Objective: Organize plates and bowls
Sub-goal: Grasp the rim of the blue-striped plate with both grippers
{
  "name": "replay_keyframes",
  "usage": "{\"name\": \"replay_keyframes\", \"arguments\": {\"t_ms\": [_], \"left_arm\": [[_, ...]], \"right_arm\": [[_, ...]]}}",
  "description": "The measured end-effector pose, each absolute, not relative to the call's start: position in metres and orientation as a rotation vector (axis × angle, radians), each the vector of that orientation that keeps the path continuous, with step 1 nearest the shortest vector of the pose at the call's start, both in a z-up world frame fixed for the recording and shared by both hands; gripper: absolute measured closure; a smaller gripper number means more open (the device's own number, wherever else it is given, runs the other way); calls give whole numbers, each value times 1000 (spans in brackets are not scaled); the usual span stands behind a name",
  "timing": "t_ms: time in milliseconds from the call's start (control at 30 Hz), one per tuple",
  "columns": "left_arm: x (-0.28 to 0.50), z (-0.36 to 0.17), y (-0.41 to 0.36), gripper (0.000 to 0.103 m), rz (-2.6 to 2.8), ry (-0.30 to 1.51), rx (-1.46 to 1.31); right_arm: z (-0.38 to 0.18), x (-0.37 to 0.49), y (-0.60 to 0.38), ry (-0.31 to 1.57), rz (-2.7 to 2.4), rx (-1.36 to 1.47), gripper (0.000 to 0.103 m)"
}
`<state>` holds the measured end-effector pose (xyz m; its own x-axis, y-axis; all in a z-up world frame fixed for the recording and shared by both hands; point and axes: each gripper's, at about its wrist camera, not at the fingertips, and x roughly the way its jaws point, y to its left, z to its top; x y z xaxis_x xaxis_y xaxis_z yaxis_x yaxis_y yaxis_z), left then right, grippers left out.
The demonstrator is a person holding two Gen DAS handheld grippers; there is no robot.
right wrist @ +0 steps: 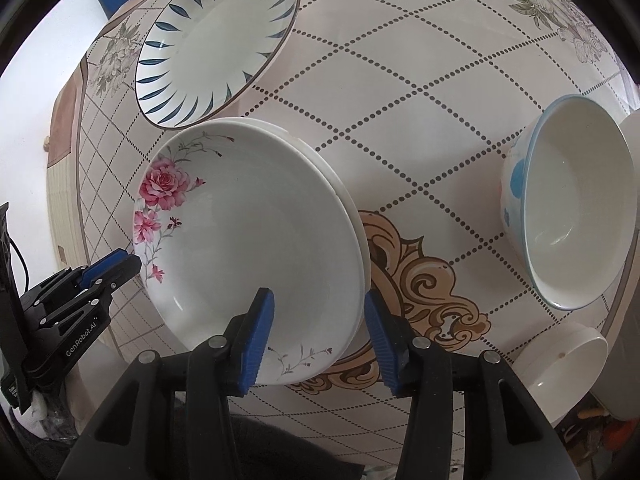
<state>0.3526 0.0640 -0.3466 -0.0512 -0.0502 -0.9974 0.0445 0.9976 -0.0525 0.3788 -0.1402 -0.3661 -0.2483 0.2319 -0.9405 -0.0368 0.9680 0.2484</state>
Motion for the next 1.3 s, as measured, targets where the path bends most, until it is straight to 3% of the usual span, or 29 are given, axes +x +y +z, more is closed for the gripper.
{"name": "replay_keyframes", "arguments": {"t_ms": [100,167,200,267,333,367,733,967,1067,1133,1300], "left_arm": [[354,-332,62,77,-35,1572,-20],[356,-323,60,74,-30,1543,-29],[357,-318,59,70,-28,1528,-28],[360,-308,56,56,-22,1500,-19],[365,-298,52,23,-16,1474,-19],[375,-294,54,19,-19,1460,-26],[442,-277,58,19,11,1364,-23],[493,-301,82,20,18,1413,-70],[509,-320,90,35,-15,1449,-103],[519,-335,92,52,-30,1481,-114],[537,-368,94,64,-64,1544,-154]], "right_arm": [[-358,375,-135,1775,235,91,30],[-354,372,-134,1761,212,76,10],[-353,371,-134,1755,206,79,8],[-350,368,-132,1739,203,85,8],[-347,367,-134,1727,198,92,4],[-346,367,-134,1723,200,107,0],[-308,415,-139,1511,283,240,0],[-308,480,-150,1468,251,287,0],[-331,508,-159,1507,249,410,3],[-350,522,-166,1541,233,499,12],[-395,545,-167,1620,237,625,32]]}}
